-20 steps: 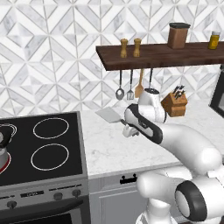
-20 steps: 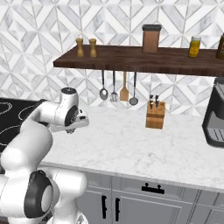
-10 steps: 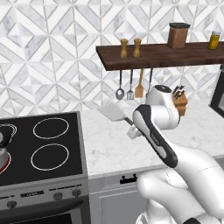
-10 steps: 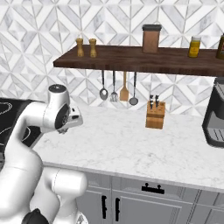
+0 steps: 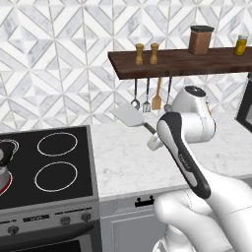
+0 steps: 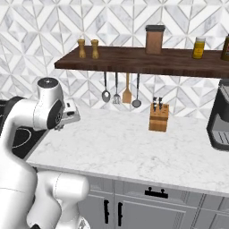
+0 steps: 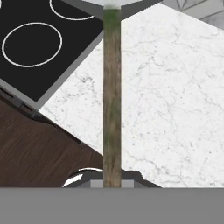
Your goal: Put the eggplant and eggplant in the pot. Retrieve the spatula and lightly stir the vegetables in the pot.
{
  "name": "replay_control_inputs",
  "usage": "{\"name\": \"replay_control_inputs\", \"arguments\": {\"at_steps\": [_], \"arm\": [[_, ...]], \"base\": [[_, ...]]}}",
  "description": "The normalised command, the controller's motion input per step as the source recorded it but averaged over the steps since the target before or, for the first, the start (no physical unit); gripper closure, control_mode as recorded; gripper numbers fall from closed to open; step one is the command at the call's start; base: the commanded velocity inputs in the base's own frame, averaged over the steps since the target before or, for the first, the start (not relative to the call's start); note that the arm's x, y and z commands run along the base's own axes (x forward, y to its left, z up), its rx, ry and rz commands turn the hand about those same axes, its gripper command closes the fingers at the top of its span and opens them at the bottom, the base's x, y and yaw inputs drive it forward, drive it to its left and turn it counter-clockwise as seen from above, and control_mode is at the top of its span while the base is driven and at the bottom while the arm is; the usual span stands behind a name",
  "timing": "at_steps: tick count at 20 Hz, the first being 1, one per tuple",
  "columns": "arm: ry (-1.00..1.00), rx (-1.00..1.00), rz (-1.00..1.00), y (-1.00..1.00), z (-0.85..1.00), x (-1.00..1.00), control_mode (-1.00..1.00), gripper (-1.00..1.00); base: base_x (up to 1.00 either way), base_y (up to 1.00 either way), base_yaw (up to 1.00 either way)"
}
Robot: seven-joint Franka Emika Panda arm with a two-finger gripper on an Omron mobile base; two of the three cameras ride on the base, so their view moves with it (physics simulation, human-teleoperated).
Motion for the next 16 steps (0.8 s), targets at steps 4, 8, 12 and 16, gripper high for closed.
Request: {"name": "replay_control_inputs", "arguments": {"at_steps": [4, 8, 12, 16], "arm": [[0.00, 0.00, 0.00, -0.01, 0.00, 0.00, -1.00, 1.00], [0.00, 0.00, 0.00, 0.00, 0.00, 0.00, -1.00, 1.00], [0.00, 0.00, 0.00, 0.00, 0.28, -0.08, -1.00, 1.00], [0.00, -0.02, 0.00, 0.00, 0.62, -0.17, -1.00, 1.00]], "base": [[0.00, 0.00, 0.00], [0.00, 0.00, 0.00], [0.00, 0.00, 0.00], [0.00, 0.00, 0.00]]}}
